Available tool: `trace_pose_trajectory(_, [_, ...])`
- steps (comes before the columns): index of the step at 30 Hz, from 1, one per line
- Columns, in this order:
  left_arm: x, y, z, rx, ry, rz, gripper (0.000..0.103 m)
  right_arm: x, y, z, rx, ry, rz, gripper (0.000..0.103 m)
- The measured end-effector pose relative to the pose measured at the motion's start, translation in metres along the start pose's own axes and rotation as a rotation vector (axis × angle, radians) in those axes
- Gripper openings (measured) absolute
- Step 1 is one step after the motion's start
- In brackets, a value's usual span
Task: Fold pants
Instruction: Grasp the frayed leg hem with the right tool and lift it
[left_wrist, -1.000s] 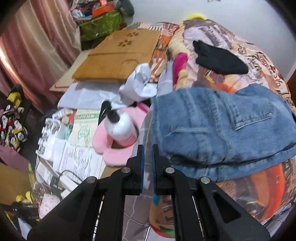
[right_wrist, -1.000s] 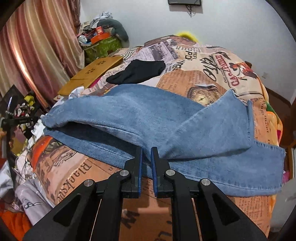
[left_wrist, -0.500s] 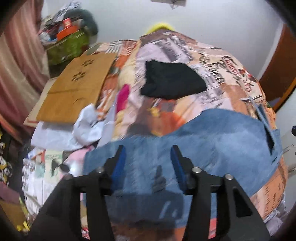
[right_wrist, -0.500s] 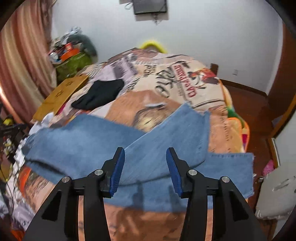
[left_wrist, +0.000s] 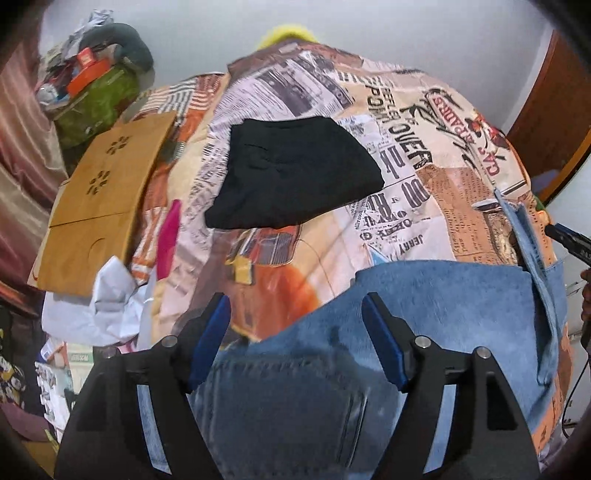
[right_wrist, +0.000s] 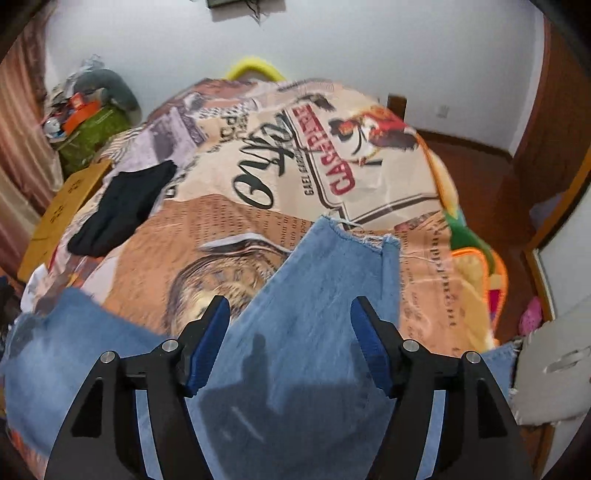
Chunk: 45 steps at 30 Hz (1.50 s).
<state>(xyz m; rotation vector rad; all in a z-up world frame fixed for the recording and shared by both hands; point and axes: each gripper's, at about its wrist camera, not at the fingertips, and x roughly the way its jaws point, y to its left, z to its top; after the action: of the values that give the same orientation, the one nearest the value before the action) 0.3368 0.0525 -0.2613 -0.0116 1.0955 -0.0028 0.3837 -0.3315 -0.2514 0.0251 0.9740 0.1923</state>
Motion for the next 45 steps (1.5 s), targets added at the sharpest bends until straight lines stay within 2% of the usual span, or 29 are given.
trace_pose_trajectory(7, [0.038, -0.005, 0.011, 0.005, 0.029, 0.018, 0.073, 0.054, -0.008, 0.017, 0.058, 0.054, 0.011, 0.064])
trace_pose_trajectory(12, [0.055, -0.014, 0.008, 0.051, 0.061, 0.021, 0.073, 0.091, -0.01, 0.025, 0.068, 0.12, -0.041, 0.064])
trace_pose_trajectory(13, [0.057, -0.016, 0.007, 0.063, 0.062, 0.025, 0.073, 0.096, -0.012, 0.026, 0.079, 0.129, -0.039, 0.06])
trace_pose_trajectory(14, [0.057, -0.018, 0.006, 0.074, 0.061, 0.027, 0.073, 0.1, -0.015, 0.026, 0.092, 0.14, -0.029, 0.05])
trace_pose_trajectory(16, [0.057, -0.022, 0.004, 0.09, 0.06, 0.031, 0.073, 0.106, -0.023, 0.026, 0.141, 0.151, 0.01, 0.045])
trace_pose_trajectory(18, [0.058, -0.025, 0.002, 0.097, 0.066, 0.031, 0.073, 0.108, -0.029, 0.025, 0.173, 0.145, 0.015, 0.036])
trace_pose_trajectory(20, [0.057, -0.027, 0.0, 0.094, 0.074, 0.026, 0.073, 0.106, -0.031, 0.024, 0.167, 0.145, -0.003, 0.017])
trace_pose_trajectory(23, [0.055, -0.03, -0.006, 0.093, 0.089, 0.007, 0.073, 0.099, -0.031, 0.021, 0.15, 0.142, -0.008, 0.009])
trace_pose_trajectory(27, [0.048, -0.04, -0.019, 0.136, 0.11, 0.019, 0.073, 0.072, -0.038, 0.017, 0.122, 0.101, -0.024, 0.008])
trace_pose_trajectory(33, [0.037, -0.055, -0.038, 0.175, 0.132, 0.026, 0.073, -0.012, -0.075, 0.014, 0.145, -0.017, -0.043, 0.007])
trace_pose_trajectory(37, [0.031, -0.068, -0.045, 0.177, 0.111, 0.056, 0.073, -0.078, -0.108, 0.01, 0.194, -0.121, -0.064, 0.007])
trace_pose_trajectory(42, [0.016, -0.09, -0.049, 0.207, 0.098, 0.021, 0.073, -0.146, -0.142, -0.002, 0.214, -0.23, -0.102, 0.007])
trace_pose_trajectory(45, [0.008, -0.106, -0.055, 0.241, 0.09, 0.0, 0.073, -0.157, -0.148, -0.014, 0.22, -0.25, -0.102, 0.007])
